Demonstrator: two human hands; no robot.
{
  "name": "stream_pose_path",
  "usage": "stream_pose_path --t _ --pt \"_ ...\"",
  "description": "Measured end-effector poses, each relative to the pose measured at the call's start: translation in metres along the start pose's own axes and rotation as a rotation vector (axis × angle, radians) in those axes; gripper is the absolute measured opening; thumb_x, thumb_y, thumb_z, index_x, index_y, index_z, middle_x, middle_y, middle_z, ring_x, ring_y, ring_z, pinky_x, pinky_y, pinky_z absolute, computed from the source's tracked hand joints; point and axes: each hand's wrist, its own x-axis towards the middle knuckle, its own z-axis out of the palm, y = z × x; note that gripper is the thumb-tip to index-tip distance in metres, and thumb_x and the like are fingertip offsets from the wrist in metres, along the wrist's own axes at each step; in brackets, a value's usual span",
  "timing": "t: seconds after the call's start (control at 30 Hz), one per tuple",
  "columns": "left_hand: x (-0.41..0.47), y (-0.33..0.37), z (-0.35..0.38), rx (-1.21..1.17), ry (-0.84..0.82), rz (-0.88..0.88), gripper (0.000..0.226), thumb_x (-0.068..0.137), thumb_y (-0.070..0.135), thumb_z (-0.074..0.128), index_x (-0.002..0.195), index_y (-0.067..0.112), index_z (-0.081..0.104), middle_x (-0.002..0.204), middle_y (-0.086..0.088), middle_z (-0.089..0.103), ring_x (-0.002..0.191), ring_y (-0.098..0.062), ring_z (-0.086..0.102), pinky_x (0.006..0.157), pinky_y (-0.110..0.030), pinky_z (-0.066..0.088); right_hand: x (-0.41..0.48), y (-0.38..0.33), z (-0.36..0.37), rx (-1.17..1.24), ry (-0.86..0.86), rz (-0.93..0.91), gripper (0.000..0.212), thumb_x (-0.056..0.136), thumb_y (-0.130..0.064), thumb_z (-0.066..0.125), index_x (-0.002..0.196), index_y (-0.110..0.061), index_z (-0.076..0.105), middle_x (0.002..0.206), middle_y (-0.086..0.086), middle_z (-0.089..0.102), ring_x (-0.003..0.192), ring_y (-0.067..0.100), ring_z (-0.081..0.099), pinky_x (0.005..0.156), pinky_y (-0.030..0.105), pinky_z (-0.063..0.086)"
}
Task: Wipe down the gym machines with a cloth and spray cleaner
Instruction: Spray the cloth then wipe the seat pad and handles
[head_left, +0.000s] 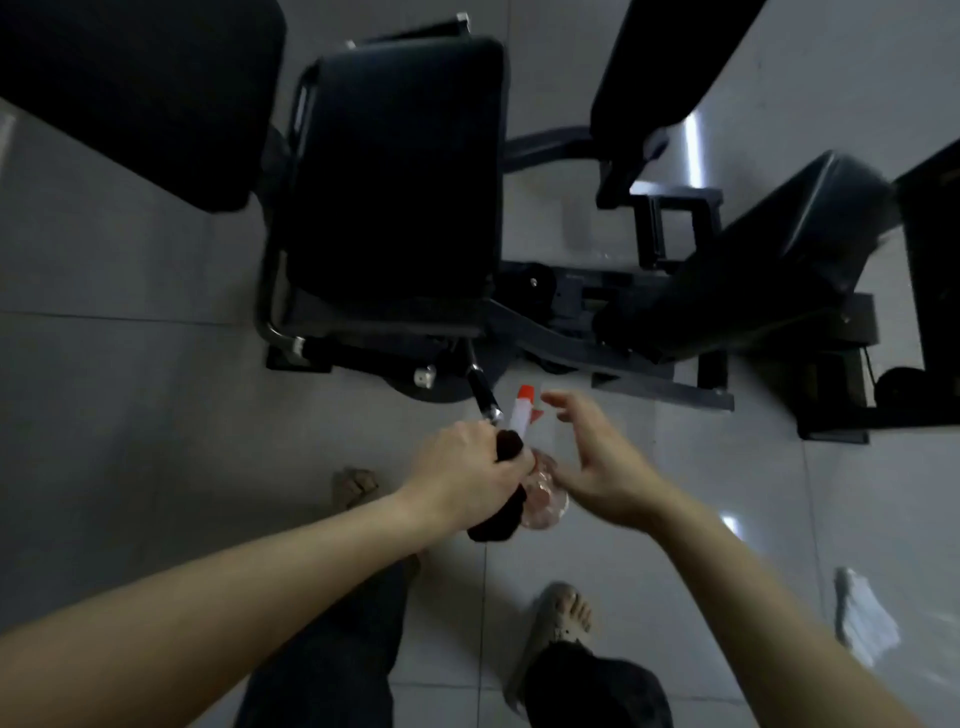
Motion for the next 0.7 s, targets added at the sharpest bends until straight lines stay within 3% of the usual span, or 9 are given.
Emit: stream_pose_path --t 0.1,0.17,0.23,0.37,0.47,0.53,0.63,0.7 --pt "-0.017 0.018 -0.041 -0.155 -0.025 -0.056 0.041 0.092 0.04 0.062 0.065 0.009 0.062 0.058 -0.005 0.061 0.056 -0.022 0.059 0.054 -0.041 0.042 -0.008 -0.038 0.013 -0.023 0.0 -0.123 0.08 0.083 -0.03 0.072 0.148 -0.032 0.026 0.149 -0.012 0.034 0.13 0.007 0.042 0.102 0.023 0.037" --pt "-0.024 0.02 -0.07 -0.279 -0.05 -0.076 0.04 0.091 0.036 0.061 0.069 0.003 0.062 0.058 -0.006 0.061 0.055 -0.021 0.058 0.057 -0.046 0.047 -0.001 -0.061 0.027 -0.075 0.129 -0.176 0.079 0.08 -0.027 0.075 0.145 -0.03 0.03 0.146 -0.012 0.035 0.117 0.01 0.052 0.083 0.015 0.04" --pt "-0.028 0.01 -0.096 -0.378 -0.075 -0.083 0.036 0.093 0.031 0.062 0.074 0.0 0.064 0.06 -0.007 0.059 0.057 -0.024 0.06 0.057 -0.042 0.048 0.009 -0.086 0.041 -0.162 0.249 -0.203 0.075 0.08 -0.022 0.077 0.142 -0.023 0.035 0.141 -0.01 0.038 0.099 0.013 0.058 0.067 0.016 0.044" --pt "-0.027 -0.023 -0.147 -0.493 -0.131 -0.054 0.031 0.095 0.032 0.068 0.074 0.008 0.069 0.066 -0.013 0.064 0.062 -0.025 0.066 0.063 -0.04 0.052 0.044 -0.133 0.066 -0.1 0.286 -0.141 0.066 0.081 -0.02 0.076 0.138 -0.023 0.042 0.13 -0.012 0.045 0.091 0.012 0.059 0.065 0.028 0.053" --pt "-0.02 -0.05 -0.187 -0.499 -0.128 -0.039 0.034 0.092 0.035 0.074 0.059 0.028 0.068 0.057 0.003 0.061 0.058 -0.012 0.062 0.063 -0.031 0.049 0.074 -0.159 0.076 0.004 0.302 -0.038 0.042 0.087 -0.023 0.068 0.125 -0.028 0.051 0.111 -0.014 0.052 0.085 0.011 0.058 0.067 0.031 0.052" --pt "-0.002 -0.087 -0.214 -0.466 0.011 -0.142 0.034 0.087 0.038 0.077 0.055 0.032 0.068 0.057 0.007 0.065 0.06 -0.011 0.065 0.068 -0.036 0.054 0.1 -0.178 0.084 0.015 0.266 0.012 0.034 0.084 -0.019 0.065 0.115 -0.027 0.053 0.098 -0.011 0.054 0.079 0.013 0.056 0.066 0.032 0.051" --pt "0.027 -0.146 -0.235 -0.485 0.159 -0.39 0.02 0.084 0.029 0.078 0.065 0.024 0.074 0.07 0.0 0.074 0.074 -0.019 0.072 0.078 -0.044 0.061 0.134 -0.205 0.097 0.001 0.208 0.027 0.021 0.083 -0.022 0.064 0.1 -0.025 0.053 0.084 -0.007 0.055 0.07 0.012 0.054 0.058 0.027 0.042" --pt "0.04 -0.175 -0.241 -0.529 0.196 -0.517 0.011 0.086 0.026 0.076 0.078 0.019 0.073 0.082 -0.008 0.075 0.079 -0.025 0.071 0.071 -0.04 0.061 0.152 -0.216 0.108 -0.021 0.217 0.025 0.018 0.081 -0.028 0.065 0.093 -0.025 0.051 0.08 -0.006 0.054 0.067 0.012 0.053 0.056 0.027 0.042"
